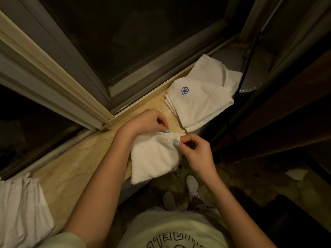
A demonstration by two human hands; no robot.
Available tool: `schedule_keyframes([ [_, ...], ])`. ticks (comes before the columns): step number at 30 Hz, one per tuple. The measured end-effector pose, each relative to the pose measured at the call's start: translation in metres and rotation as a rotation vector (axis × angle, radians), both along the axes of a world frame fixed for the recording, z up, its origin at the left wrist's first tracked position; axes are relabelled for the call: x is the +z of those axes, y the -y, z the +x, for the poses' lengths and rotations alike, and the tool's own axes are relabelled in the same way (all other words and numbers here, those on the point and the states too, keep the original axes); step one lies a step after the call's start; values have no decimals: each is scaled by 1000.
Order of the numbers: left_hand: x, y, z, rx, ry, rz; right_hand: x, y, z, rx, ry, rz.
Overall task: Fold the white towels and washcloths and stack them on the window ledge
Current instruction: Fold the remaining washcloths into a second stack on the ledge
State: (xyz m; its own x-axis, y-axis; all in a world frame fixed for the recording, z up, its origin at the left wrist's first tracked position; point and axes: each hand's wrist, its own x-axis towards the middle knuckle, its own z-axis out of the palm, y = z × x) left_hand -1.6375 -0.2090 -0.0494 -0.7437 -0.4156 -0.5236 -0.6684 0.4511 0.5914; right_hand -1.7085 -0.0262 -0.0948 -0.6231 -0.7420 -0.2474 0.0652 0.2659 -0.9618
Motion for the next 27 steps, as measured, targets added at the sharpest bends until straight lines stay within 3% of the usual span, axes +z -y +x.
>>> schedule_keyframes([
  [6, -9, -5, -7, -86, 11, -57, -16, -7, 10, -22, -154, -88],
  [10, -12, 2, -1, -51, -40, 26, -25, -9, 18, 0, -208, -115],
  [20, 8, 9, 15, -16, -148, 290, -9, -7, 14, -125, -54, -182],
  [27, 41, 1, 16, -55, -290, 399, 31, -1, -18, -84, -91, -269],
])
